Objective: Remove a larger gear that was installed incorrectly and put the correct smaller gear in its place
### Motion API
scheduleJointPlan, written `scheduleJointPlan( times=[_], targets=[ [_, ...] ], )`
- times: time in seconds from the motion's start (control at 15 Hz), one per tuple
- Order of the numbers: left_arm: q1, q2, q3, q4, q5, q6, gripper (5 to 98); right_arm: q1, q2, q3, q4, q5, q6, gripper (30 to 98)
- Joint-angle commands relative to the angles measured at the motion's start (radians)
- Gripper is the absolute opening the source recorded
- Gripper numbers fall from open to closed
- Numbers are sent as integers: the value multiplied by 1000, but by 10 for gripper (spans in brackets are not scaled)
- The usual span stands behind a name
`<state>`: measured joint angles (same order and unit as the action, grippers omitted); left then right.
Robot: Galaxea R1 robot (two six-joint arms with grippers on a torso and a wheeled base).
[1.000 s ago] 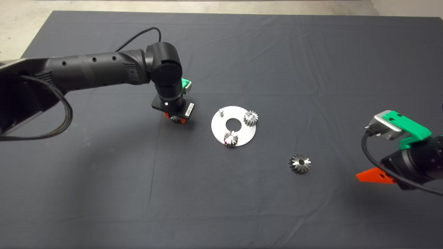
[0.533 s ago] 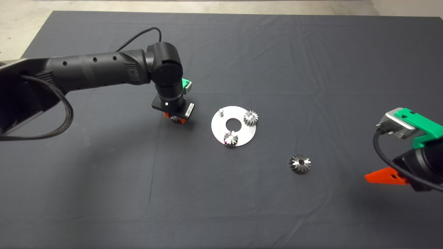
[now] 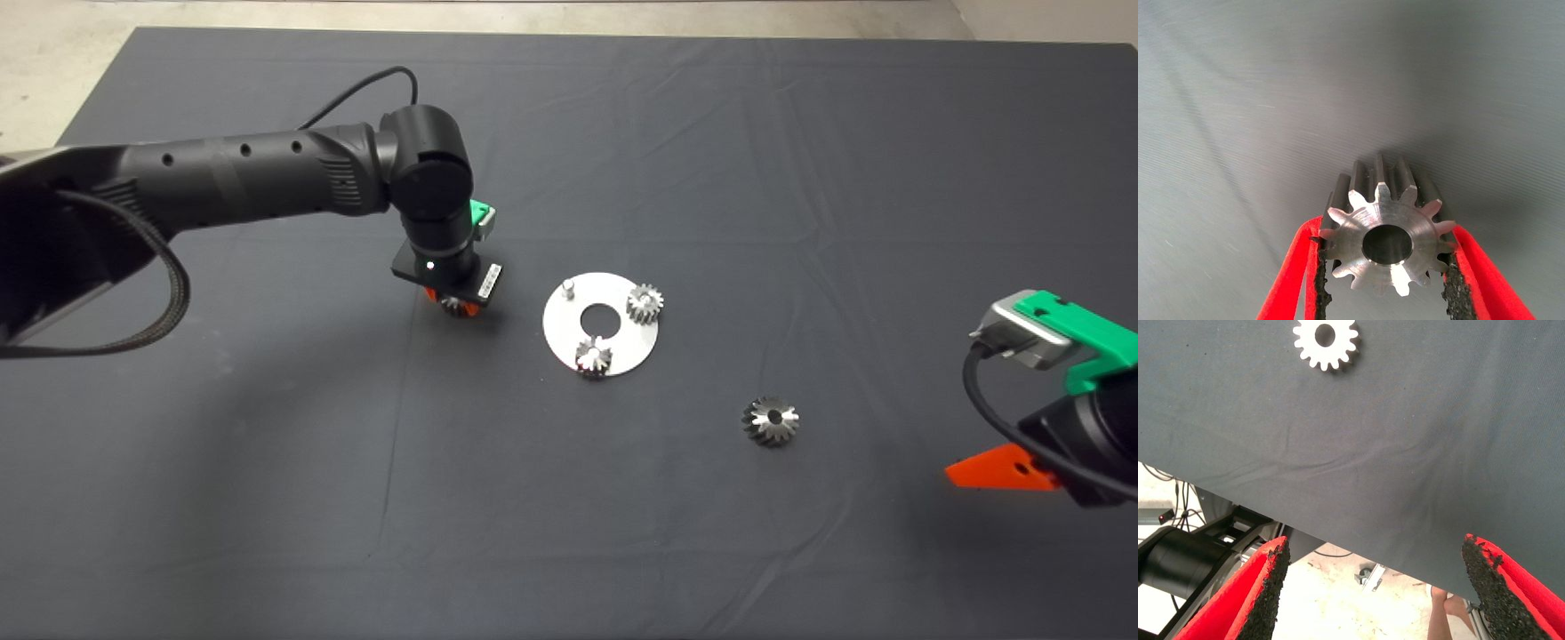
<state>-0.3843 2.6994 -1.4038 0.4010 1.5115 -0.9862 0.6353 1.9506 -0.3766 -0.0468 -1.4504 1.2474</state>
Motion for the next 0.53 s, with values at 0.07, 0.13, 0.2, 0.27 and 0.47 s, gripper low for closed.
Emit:
scheduleJointPlan(
  times=[0.07,0.13,0.2,0.27,0.47],
  targets=[
    [-151,41,51,-100,13,-22,328,21,-3,7,39,-2,7,683],
    [-160,57,51,-111,21,-23,327,23,-3,7,44,-1,7,683],
    [-160,71,51,-113,26,-30,327,23,-2,7,47,-2,7,683],
    [-160,85,51,-113,28,-38,327,27,-2,9,57,-2,7,683],
    [-162,166,51,-125,29,-73,326,89,0,13,111,-2,7,683]
  ],
)
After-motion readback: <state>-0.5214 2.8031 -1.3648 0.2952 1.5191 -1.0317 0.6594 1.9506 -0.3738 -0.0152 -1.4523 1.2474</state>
